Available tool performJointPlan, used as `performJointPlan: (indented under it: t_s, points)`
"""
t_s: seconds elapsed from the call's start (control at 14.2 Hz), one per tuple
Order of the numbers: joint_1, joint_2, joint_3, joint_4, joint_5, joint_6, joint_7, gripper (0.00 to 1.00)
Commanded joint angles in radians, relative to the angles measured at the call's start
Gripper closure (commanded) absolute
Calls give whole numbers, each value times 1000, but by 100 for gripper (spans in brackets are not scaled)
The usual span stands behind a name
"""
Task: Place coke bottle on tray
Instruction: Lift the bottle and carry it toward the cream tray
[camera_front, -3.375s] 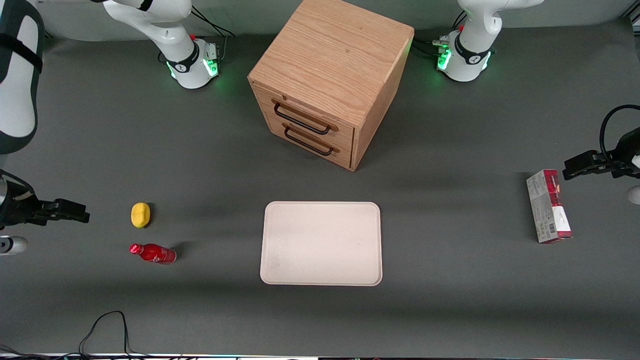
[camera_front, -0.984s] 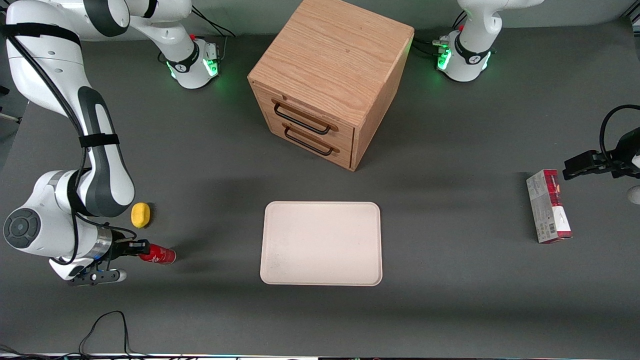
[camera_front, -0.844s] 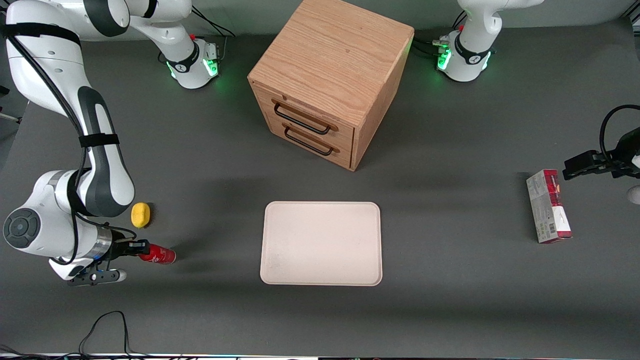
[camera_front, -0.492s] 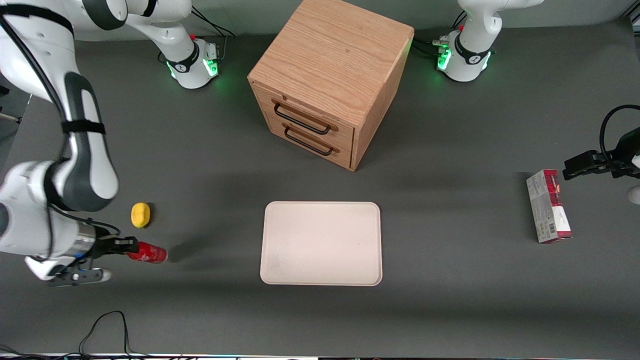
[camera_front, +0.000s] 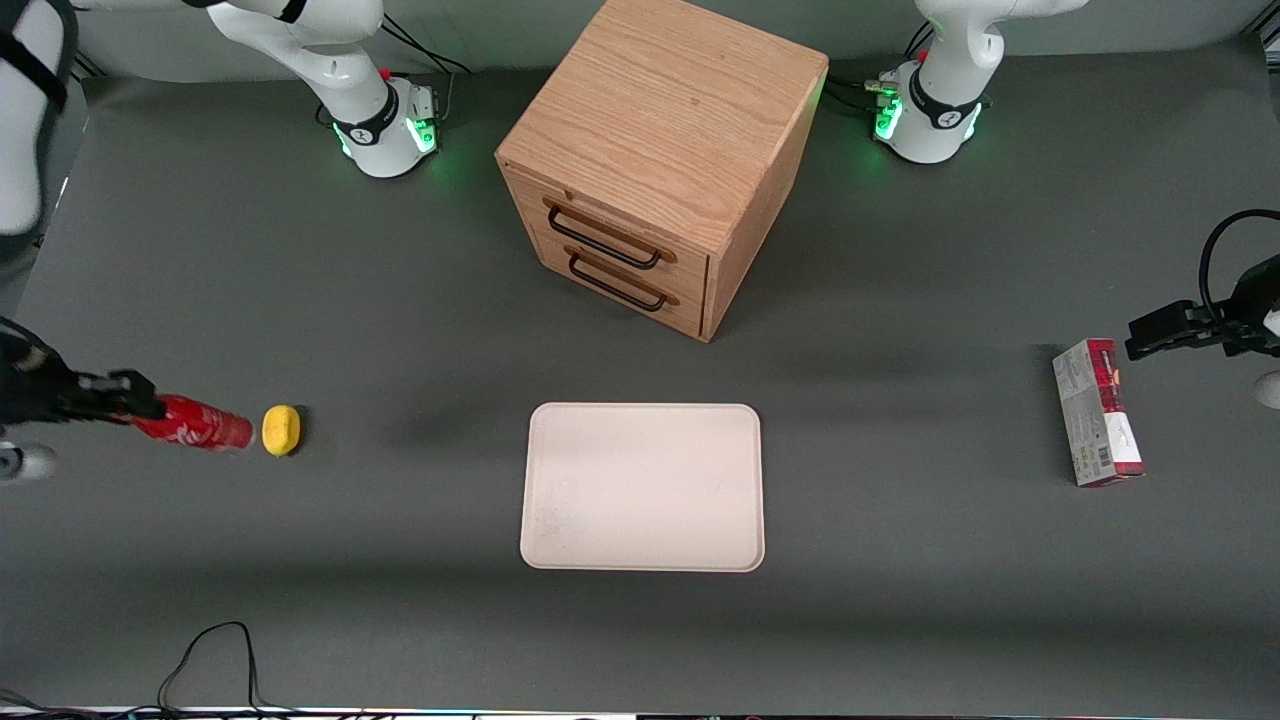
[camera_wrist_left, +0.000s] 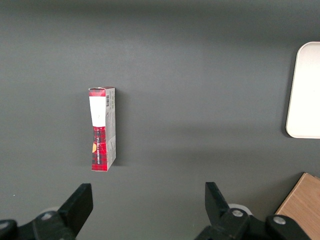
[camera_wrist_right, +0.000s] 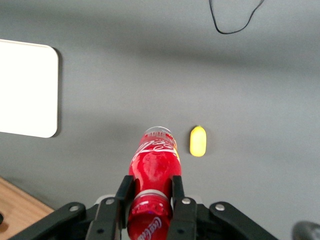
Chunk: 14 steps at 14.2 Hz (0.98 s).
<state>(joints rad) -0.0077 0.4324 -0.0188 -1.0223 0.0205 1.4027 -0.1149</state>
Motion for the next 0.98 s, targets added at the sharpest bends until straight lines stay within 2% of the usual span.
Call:
performJointPlan:
  t_s: [0.0, 0.14, 0.21, 0.42, 0.7, 0.91]
  points:
    - [17, 0, 22, 33, 9, -7, -20, 86]
    - [79, 20, 59, 63, 6, 18, -8, 86]
    - [148, 35, 54, 64, -2, 57, -3, 86]
    - [319, 65, 56, 68, -76, 108, 35, 86]
    - [452, 74, 57, 70, -79, 130, 70, 86]
    - [474, 101, 56, 68, -79, 171, 75, 86]
